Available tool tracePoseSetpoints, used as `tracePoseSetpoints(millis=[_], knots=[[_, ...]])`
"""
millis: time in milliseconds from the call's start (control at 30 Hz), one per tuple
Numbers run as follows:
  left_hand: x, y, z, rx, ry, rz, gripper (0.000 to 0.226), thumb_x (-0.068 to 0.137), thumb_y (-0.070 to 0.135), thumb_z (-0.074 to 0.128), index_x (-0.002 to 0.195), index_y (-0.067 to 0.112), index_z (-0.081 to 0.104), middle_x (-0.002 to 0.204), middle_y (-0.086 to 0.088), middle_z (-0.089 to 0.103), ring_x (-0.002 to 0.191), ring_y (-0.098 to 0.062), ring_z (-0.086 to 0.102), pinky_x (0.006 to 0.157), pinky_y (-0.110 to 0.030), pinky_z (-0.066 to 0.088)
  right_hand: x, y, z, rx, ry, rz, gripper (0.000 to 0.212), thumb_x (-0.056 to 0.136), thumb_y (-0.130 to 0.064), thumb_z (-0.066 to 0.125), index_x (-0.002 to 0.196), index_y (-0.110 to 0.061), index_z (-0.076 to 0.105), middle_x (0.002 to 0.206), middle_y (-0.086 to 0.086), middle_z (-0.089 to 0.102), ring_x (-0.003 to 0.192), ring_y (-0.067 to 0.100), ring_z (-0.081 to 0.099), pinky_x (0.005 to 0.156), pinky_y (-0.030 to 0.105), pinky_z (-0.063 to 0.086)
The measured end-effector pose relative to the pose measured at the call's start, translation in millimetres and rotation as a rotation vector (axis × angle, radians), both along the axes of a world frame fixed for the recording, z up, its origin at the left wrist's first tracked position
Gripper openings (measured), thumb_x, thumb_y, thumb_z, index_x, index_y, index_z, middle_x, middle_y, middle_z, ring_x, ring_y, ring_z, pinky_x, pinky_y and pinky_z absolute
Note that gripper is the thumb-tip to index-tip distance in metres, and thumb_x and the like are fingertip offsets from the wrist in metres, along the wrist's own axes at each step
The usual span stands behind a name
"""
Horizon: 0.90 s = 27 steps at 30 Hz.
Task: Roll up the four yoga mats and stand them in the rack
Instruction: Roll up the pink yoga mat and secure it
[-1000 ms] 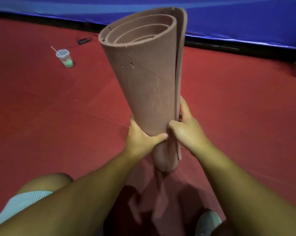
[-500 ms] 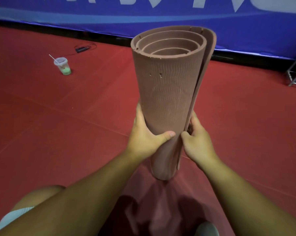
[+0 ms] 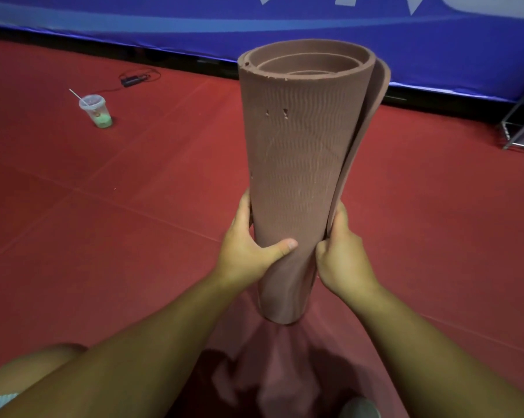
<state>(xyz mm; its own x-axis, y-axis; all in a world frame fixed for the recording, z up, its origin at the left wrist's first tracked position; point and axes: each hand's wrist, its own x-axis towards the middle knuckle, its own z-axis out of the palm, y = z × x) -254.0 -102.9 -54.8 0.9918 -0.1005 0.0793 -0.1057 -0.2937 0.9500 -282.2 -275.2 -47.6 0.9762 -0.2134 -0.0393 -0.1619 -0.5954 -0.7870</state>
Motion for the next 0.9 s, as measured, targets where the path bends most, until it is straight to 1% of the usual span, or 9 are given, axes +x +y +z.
tracePoseSetpoints(millis=[100, 200, 233, 300, 400, 533, 667, 733, 900], knots=[[5, 1, 6, 0.001, 0.0, -0.022, 0.114, 0.058, 0.045, 0.087, 0.155, 0.033, 0.029, 0.143, 0.017, 0.053, 0.128, 0.004, 0.052, 0.108, -0.036, 0.048, 6, -3, 2, 0.018, -0.007, -0.009, 0.082, 0.084, -0.002, 0.047, 0.156, -0.03, 0.018, 0.111, 0.012, 0.069, 0.096, 0.035, 0.064, 0.067, 0.03, 0.039], [14, 1, 17, -0.025, -0.04, 0.021, 0.12, 0.05, 0.053, 0.085, 0.153, 0.026, 0.031, 0.143, 0.01, 0.054, 0.13, -0.002, 0.052, 0.11, -0.037, 0.046, 10, -2, 4, 0.019, -0.114, 0.034, 0.079, 0.08, 0.0, 0.052, 0.152, -0.027, 0.034, 0.132, 0.001, 0.065, 0.119, 0.023, 0.06, 0.085, 0.028, 0.045], [16, 1, 21, -0.048, -0.048, 0.053, 0.122, 0.048, 0.054, 0.085, 0.153, 0.023, 0.03, 0.143, 0.009, 0.054, 0.131, -0.002, 0.052, 0.111, -0.036, 0.045, 11, -1, 5, 0.021, -0.154, 0.054, 0.077, 0.079, 0.001, 0.051, 0.149, -0.028, 0.039, 0.13, -0.002, 0.066, 0.119, 0.02, 0.061, 0.09, 0.03, 0.048], [22, 1, 26, -0.088, -0.059, 0.095, 0.124, 0.048, 0.053, 0.085, 0.153, 0.02, 0.028, 0.143, 0.009, 0.054, 0.131, -0.002, 0.052, 0.112, -0.037, 0.043, 11, 0, 6, 0.033, -0.213, 0.043, 0.074, 0.078, 0.004, 0.047, 0.144, -0.029, 0.049, 0.12, -0.008, 0.071, 0.111, 0.013, 0.065, 0.091, 0.03, 0.051], [25, 2, 28, -0.09, -0.07, 0.087, 0.122, 0.05, 0.05, 0.087, 0.153, 0.023, 0.028, 0.143, 0.01, 0.054, 0.131, -0.003, 0.052, 0.111, -0.041, 0.045, 12, 2, 8, 0.04, -0.253, -0.042, 0.073, 0.077, 0.007, 0.044, 0.139, -0.029, 0.056, 0.114, -0.012, 0.072, 0.105, 0.007, 0.066, 0.082, 0.015, 0.048], [18, 1, 29, -0.054, -0.067, 0.027, 0.123, 0.051, 0.049, 0.088, 0.155, 0.03, 0.024, 0.148, 0.013, 0.049, 0.134, -0.003, 0.049, 0.111, -0.039, 0.045, 14, 4, 6, 0.024, -0.23, -0.064, 0.065, 0.077, -0.002, 0.049, 0.136, -0.028, 0.054, 0.115, -0.006, 0.072, 0.106, 0.018, 0.066, 0.085, 0.035, 0.052], [13, 3, 34, -0.065, -0.063, -0.005, 0.132, 0.05, 0.041, 0.091, 0.158, 0.032, 0.014, 0.15, 0.019, 0.041, 0.133, 0.007, 0.046, 0.111, -0.025, 0.043, 14, -3, 2, 0.062, -0.199, -0.113, 0.06, 0.076, -0.008, 0.053, 0.132, -0.028, 0.059, 0.124, -0.012, 0.068, 0.116, 0.009, 0.063, 0.098, 0.038, 0.052], [15, 3, 32, -0.06, -0.059, -0.014, 0.129, 0.054, 0.035, 0.092, 0.158, 0.032, 0.015, 0.149, 0.018, 0.044, 0.132, 0.007, 0.047, 0.11, -0.025, 0.043, 13, -5, 0, 0.063, -0.18, -0.087, 0.056, 0.078, -0.006, 0.056, 0.13, -0.025, 0.062, 0.121, -0.012, 0.069, 0.113, 0.005, 0.064, 0.099, 0.035, 0.052], [16, 0, 18, -0.052, -0.009, 0.058, 0.123, 0.049, 0.053, 0.087, 0.153, 0.036, 0.023, 0.141, 0.017, 0.053, 0.128, -0.004, 0.055, 0.108, -0.041, 0.048, 11, -2, -10, 0.043, -0.128, 0.0, 0.05, 0.082, 0.001, 0.062, 0.126, -0.021, 0.064, 0.113, -0.012, 0.072, 0.102, -0.003, 0.066, 0.095, 0.017, 0.05]])
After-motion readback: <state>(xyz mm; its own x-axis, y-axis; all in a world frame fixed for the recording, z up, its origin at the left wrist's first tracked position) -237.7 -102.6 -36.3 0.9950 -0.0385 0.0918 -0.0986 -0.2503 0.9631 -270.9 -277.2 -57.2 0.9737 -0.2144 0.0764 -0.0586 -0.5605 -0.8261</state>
